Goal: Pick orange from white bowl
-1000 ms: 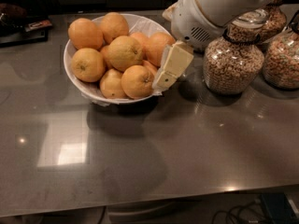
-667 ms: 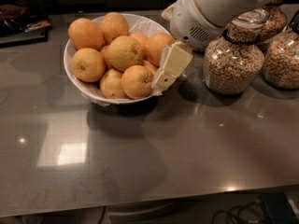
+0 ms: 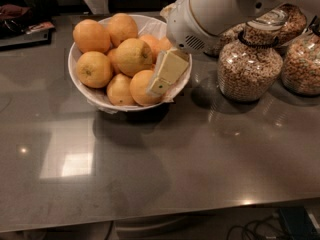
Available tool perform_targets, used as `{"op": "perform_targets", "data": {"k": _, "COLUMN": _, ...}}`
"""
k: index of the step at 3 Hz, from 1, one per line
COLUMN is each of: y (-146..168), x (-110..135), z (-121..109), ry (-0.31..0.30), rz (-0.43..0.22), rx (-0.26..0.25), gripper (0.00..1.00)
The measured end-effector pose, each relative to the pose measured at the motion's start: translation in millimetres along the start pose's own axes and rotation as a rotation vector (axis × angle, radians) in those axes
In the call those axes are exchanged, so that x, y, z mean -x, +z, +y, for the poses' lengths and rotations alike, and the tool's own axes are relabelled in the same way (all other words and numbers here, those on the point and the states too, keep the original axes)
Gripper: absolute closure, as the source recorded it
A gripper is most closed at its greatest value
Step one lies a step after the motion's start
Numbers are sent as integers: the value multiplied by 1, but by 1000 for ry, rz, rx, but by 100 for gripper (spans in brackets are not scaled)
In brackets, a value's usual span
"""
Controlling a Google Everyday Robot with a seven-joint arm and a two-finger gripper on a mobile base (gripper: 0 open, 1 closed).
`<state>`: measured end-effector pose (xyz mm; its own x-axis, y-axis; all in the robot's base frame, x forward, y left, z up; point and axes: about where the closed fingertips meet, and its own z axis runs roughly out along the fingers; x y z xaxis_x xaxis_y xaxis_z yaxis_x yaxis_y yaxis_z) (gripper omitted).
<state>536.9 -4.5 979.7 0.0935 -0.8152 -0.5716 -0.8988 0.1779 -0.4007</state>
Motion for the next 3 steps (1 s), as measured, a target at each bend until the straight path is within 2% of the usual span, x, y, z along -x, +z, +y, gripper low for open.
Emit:
{"op": "perform_targets", "data": {"k": 1, "y": 0, "x": 0, "z": 0, "ry": 0, "rz": 0, "rx": 0, "gripper": 0}}
{"op": "perform_targets", "data": {"k": 2, "y": 9, "x": 14, "z": -14, "ry": 25, "rz": -51, "rx": -27, "gripper": 0}}
{"op": "perform_targets", "data": {"k": 3, "y": 18, "x": 34, "z": -30, "ry": 12, "rz": -77, "rx": -47, "gripper": 0}}
